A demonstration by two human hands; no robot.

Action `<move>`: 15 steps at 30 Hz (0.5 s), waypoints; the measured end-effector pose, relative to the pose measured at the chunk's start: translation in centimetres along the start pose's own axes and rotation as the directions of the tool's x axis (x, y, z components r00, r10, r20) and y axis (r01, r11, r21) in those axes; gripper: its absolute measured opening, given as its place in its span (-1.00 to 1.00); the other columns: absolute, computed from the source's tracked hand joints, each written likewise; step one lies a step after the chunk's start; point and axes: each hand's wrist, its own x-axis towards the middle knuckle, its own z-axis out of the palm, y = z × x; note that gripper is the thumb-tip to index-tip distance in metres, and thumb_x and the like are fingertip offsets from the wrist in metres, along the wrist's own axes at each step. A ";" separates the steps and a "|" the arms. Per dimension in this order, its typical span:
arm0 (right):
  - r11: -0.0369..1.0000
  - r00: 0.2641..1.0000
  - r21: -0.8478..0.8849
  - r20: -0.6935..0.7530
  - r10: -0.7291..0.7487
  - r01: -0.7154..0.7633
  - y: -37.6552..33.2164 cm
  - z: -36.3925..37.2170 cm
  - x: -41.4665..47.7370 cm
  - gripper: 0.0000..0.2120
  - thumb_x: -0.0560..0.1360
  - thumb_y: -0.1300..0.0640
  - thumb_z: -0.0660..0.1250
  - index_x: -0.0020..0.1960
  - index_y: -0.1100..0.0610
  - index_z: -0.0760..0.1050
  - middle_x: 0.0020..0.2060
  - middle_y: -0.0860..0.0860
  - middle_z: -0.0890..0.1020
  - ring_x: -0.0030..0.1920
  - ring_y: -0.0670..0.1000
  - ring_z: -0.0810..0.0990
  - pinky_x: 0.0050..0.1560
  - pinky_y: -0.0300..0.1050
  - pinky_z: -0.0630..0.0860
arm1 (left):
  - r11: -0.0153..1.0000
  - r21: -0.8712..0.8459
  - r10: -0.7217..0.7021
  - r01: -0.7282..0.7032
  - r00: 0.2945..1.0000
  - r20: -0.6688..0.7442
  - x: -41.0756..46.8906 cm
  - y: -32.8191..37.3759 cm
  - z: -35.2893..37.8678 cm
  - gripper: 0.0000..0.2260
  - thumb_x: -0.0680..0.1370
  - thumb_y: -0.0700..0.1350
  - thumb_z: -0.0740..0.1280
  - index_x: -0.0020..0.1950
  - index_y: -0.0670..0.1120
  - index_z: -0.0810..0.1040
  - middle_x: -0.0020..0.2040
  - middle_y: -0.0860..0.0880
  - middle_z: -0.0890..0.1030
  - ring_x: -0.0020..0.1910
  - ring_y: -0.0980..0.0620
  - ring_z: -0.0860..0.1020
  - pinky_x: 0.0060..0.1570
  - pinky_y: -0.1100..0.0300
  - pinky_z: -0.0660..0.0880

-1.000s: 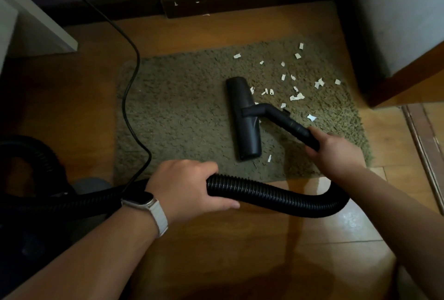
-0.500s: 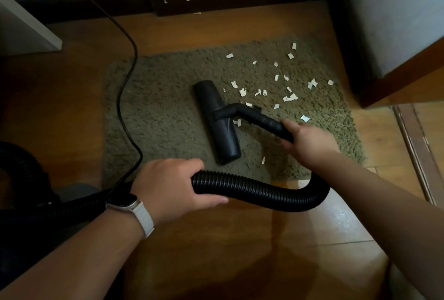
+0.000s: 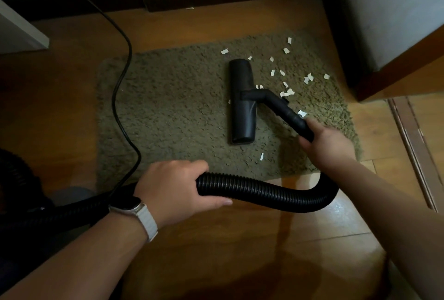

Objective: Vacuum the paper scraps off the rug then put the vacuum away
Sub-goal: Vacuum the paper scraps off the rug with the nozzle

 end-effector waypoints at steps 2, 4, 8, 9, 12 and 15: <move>1.000 1.000 0.015 -0.019 -0.023 0.024 -0.5 0.3 0.2 -0.71 0.55 -0.12 0.30 0.23 -0.13 0.37 -0.30 -0.03 0.48 -0.35 0.05 0.47 -0.44 -0.19 0.33 | 1.000 0.002 -0.008 0.008 1.000 0.002 -0.2 -0.1 -0.1 -0.38 0.28 0.64 0.02 -0.21 0.14 0.47 -0.45 0.16 0.41 -0.46 0.27 0.41 -0.47 0.33 0.33; 0.999 0.998 0.030 -0.047 -0.037 0.038 -1.3 0.3 0.6 -0.71 0.55 -0.14 0.28 0.24 -0.15 0.35 -0.33 -0.08 0.47 -0.37 0.03 0.46 -0.44 -0.20 0.35 | 1.000 -0.006 -0.025 0.025 1.000 0.005 -0.3 -0.3 -0.3 -0.39 0.26 0.64 0.02 -0.22 0.14 0.46 -0.45 0.16 0.42 -0.46 0.27 0.41 -0.47 0.33 0.32; 0.999 0.999 0.040 -0.034 -0.036 0.038 -1.7 -0.2 2.0 -0.74 0.56 -0.12 0.28 0.21 -0.13 0.37 -0.34 -0.10 0.47 -0.39 -0.01 0.48 -0.45 -0.18 0.42 | 0.998 -0.027 -0.052 0.052 0.999 -0.005 -0.4 -0.3 -0.6 -0.38 0.24 0.64 0.01 -0.21 0.14 0.46 -0.43 0.17 0.44 -0.43 0.29 0.42 -0.45 0.32 0.35; 0.999 0.999 0.042 -0.025 -0.022 0.023 -1.5 -0.4 2.4 -0.75 0.56 -0.10 0.29 0.21 -0.12 0.38 -0.33 -0.09 0.48 -0.39 -0.01 0.49 -0.45 -0.18 0.43 | 0.998 -0.025 -0.056 0.056 0.998 -0.006 -0.4 -0.3 -0.7 -0.37 0.24 0.64 0.01 -0.20 0.14 0.46 -0.43 0.16 0.45 -0.42 0.28 0.43 -0.44 0.31 0.37; 0.995 0.998 0.088 0.009 0.055 -0.056 -0.4 -0.7 2.9 -0.72 0.57 -0.07 0.30 0.26 -0.12 0.40 -0.31 -0.10 0.49 -0.34 0.03 0.52 -0.39 -0.13 0.48 | 0.998 -0.026 -0.064 0.064 0.998 -0.014 -0.4 -0.1 -0.8 -0.37 0.24 0.65 0.00 -0.20 0.14 0.46 -0.42 0.16 0.45 -0.41 0.28 0.44 -0.44 0.31 0.37; 0.986 0.994 0.137 0.057 0.091 -0.098 0.2 -0.3 2.7 -0.73 0.57 -0.07 0.31 0.25 -0.11 0.41 -0.29 -0.08 0.50 -0.31 0.02 0.52 -0.37 -0.14 0.44 | 0.998 -0.029 -0.064 0.064 0.998 -0.021 -0.3 0.0 -0.9 -0.40 0.24 0.65 0.00 -0.22 0.16 0.42 -0.43 0.17 0.43 -0.42 0.30 0.42 -0.46 0.33 0.30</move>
